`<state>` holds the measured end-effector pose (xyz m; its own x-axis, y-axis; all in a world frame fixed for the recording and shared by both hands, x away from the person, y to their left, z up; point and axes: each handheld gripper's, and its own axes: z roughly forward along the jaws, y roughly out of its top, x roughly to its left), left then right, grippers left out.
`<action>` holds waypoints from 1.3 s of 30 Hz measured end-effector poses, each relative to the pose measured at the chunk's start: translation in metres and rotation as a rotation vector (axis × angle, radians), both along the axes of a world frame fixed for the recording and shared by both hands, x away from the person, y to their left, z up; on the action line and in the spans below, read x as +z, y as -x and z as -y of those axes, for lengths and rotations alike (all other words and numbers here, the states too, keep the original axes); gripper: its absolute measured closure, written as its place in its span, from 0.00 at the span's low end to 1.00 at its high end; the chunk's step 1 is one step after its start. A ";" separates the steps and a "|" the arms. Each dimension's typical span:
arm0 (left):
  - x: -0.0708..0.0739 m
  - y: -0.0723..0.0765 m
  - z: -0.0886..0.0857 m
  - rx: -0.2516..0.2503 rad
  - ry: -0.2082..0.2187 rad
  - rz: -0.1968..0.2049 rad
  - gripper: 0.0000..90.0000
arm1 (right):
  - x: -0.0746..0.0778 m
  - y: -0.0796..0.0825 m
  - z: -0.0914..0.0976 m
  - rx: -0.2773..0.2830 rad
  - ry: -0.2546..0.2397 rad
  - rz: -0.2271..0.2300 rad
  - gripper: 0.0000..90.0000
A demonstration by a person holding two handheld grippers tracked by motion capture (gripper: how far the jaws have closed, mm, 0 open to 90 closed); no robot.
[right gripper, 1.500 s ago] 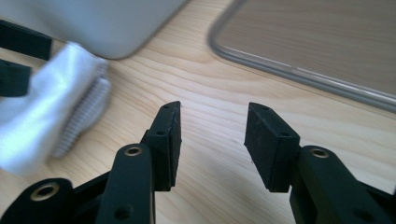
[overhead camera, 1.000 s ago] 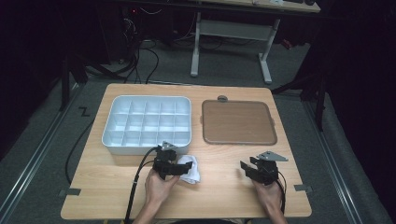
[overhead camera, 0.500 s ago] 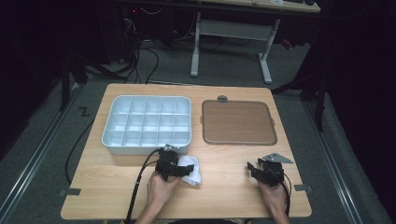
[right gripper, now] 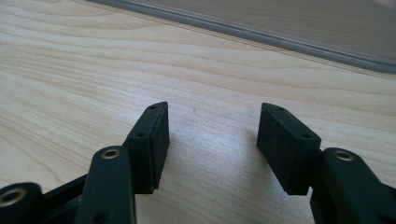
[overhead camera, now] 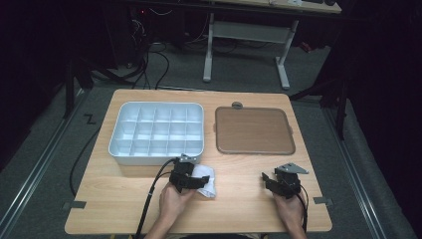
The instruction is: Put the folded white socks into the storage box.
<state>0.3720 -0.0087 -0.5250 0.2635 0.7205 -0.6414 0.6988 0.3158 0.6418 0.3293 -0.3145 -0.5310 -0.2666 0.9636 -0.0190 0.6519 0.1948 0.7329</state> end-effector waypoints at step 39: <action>0.016 0.019 -0.021 -0.077 0.039 0.013 0.74 | 0.000 0.000 0.002 -0.015 -0.006 -0.003 0.44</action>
